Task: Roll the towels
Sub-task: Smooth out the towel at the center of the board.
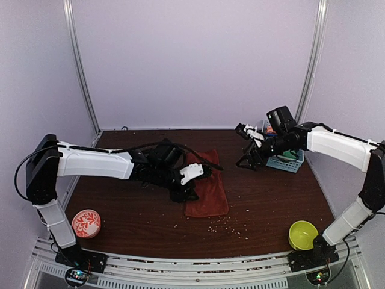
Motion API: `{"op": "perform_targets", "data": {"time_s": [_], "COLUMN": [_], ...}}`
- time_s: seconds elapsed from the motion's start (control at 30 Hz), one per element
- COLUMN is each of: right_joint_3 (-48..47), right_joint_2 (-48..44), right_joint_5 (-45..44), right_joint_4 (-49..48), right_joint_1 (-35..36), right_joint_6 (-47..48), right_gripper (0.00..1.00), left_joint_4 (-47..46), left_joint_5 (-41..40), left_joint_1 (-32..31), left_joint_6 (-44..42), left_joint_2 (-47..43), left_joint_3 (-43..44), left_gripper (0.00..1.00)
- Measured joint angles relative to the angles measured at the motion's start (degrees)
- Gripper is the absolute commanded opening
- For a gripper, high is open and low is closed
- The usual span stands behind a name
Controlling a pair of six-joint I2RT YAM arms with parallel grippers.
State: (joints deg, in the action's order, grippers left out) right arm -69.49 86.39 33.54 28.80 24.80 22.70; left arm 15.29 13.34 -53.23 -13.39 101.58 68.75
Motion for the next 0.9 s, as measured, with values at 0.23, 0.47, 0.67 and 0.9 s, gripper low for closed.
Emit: {"op": "perform_targets", "data": {"time_s": [0.23,0.47,0.67,0.9], "right_joint_3": [9.9,16.3,18.6,19.1], "right_joint_2": [-3.3,-7.0,-9.9,-12.7], "right_joint_5": [2.3,2.3,2.3,3.0], "right_joint_4": [3.5,3.8,4.9,9.3], "right_joint_1": [0.9,1.0,1.0,1.0], "right_joint_6": [3.9,3.9,4.2,7.1], "right_gripper": [0.65,0.65,0.62,0.62], "left_joint_4": [3.4,6.4,7.1,7.7], "left_joint_5": [2.9,-1.3,-4.6,-5.9], "left_joint_1": [-4.3,-7.2,-7.3,-7.3], "left_joint_6": [-7.4,-12.0,-12.8,-11.6], "left_joint_2": [4.0,13.7,15.7,17.1], "left_joint_3": [2.0,5.5,8.4,10.4], "left_gripper": [0.51,0.48,0.27,0.00]}}
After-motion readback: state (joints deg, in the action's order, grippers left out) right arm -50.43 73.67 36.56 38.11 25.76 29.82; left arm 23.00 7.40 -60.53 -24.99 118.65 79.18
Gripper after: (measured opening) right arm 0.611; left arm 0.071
